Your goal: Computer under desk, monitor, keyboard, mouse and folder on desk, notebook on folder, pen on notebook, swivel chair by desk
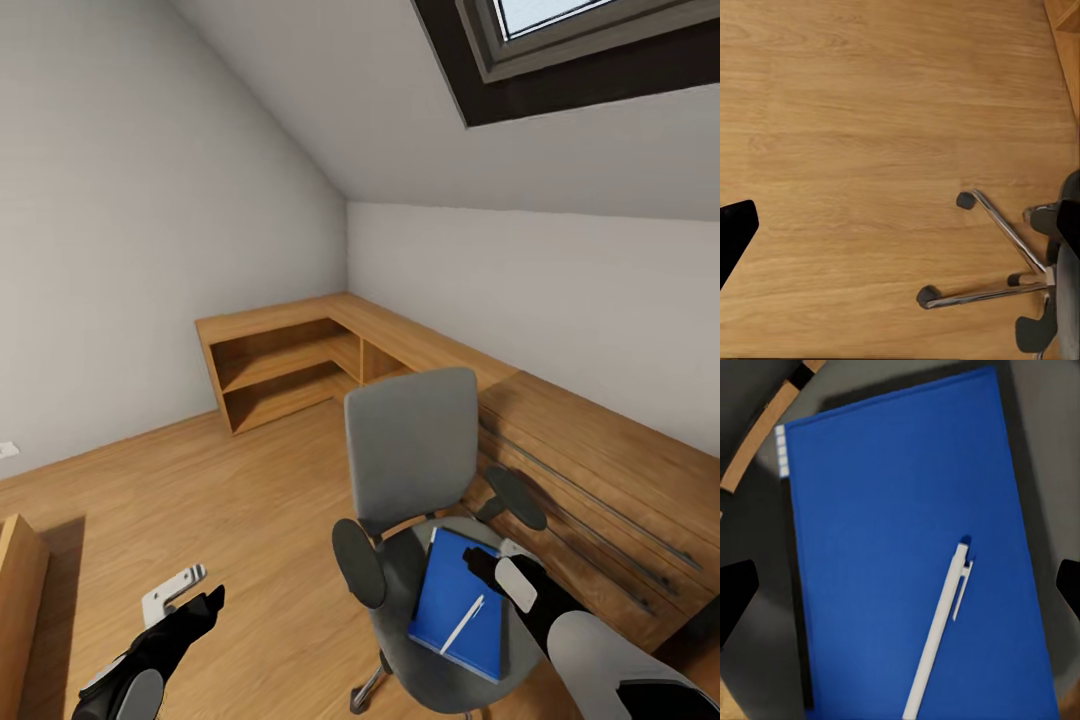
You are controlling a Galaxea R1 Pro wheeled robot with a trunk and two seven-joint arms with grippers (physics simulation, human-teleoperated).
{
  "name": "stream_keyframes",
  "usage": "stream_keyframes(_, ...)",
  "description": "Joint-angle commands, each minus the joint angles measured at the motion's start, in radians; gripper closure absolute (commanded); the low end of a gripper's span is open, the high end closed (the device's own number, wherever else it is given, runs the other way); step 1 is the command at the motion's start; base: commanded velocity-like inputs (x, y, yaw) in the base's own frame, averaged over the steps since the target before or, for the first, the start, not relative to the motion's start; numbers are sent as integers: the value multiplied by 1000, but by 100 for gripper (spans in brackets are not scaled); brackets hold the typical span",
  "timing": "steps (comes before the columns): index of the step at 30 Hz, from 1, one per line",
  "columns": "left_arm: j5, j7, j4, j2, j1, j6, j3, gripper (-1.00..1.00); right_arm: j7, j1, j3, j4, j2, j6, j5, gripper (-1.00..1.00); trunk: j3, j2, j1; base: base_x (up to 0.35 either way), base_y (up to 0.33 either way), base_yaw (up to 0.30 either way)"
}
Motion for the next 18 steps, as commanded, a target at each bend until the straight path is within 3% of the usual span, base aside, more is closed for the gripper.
stream_keyframes(1,23,7,-2,0,0,3,6,-100,-1,0,2,1,-2,6,-8,-100,-4,-8,4,0,0,0)
stream_keyframes(8,45,7,-2,-1,0,3,13,-100,11,0,2,16,-6,6,-12,-100,-26,-57,31,0,0,0)
stream_keyframes(18,46,8,-2,-4,0,1,12,-100,28,0,0,58,-3,6,-13,-100,-29,-64,35,-4,0,0)
